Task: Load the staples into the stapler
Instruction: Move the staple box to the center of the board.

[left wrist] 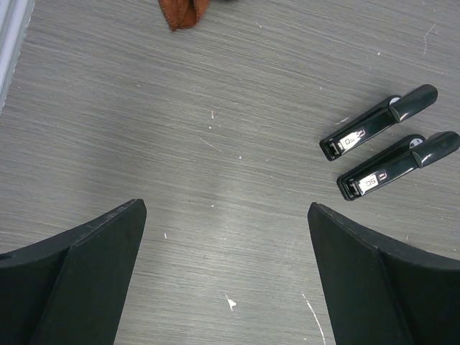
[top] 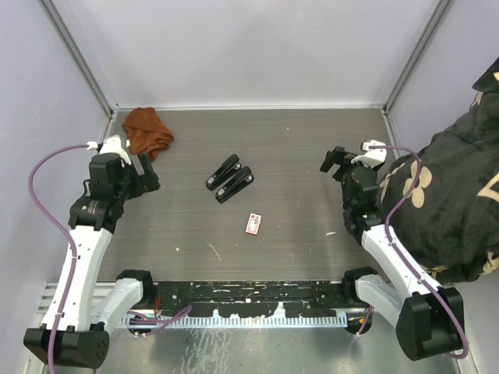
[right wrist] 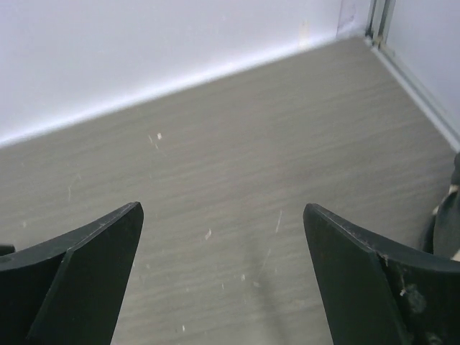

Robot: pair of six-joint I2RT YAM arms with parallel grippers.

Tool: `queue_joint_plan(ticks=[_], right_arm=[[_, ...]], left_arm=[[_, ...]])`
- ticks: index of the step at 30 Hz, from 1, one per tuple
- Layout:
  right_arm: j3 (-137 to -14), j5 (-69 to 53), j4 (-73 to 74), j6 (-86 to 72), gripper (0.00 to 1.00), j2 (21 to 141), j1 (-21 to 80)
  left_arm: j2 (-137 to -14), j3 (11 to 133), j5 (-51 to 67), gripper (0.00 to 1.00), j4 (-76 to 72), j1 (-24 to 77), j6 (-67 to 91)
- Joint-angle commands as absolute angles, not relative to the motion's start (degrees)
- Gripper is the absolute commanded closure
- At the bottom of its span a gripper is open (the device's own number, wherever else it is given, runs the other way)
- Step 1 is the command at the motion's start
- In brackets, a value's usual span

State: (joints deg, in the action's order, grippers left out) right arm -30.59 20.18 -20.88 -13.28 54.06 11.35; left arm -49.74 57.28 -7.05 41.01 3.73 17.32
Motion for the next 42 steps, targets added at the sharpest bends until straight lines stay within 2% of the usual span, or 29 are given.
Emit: queue_joint_plan(ticks=[1, 9, 12, 14, 20, 26, 34, 42], right_arm=[[-29.6, 17.9, -12.1, -17.4, 0.01, 53.0, 11.2], [-31.3, 13.7, -10.1, -21.1, 0.01, 46.7, 11.2], [-32.6, 8.2, -8.2, -20.5, 0.01, 45.5, 11.2], [-33.3, 7.3, -6.9, -20.9, 0.01, 45.0, 11.2], [-34.1, 1.5, -3.6, -21.7, 0.01, 44.1, 11.2], [-33.7, -1.0, -0.2, -23.2, 0.01, 43.4, 11.2], [-34.8, 0.0, 6.1, -25.7, 0.01, 40.6, 11.1], [-35.4, -1.9, 11.3, -24.1, 0.01, 37.5, 11.1]], left_arm=[[-49.6, 57.3, -5.7, 0.02, 37.8, 3.5, 17.8], [-48.1, 53.7, -0.5, 0.02, 34.3, 3.5, 26.2], [-48.4, 50.3, 8.4, 0.02, 30.6, 3.9, 26.7], [-49.4, 48.0, 11.2, 0.02, 27.7, 7.6, 28.4], [-58.1, 46.4, 1.9, 0.02, 22.6, 32.2, 29.2], [-68.1, 47.1, -4.2, 0.01, 15.6, 48.2, 31.7], [-83.2, 49.3, -5.3, 0.00, 8.3, 54.9, 35.6], [-92.8, 54.2, -7.4, 0.16, 7.2, 56.6, 30.3]])
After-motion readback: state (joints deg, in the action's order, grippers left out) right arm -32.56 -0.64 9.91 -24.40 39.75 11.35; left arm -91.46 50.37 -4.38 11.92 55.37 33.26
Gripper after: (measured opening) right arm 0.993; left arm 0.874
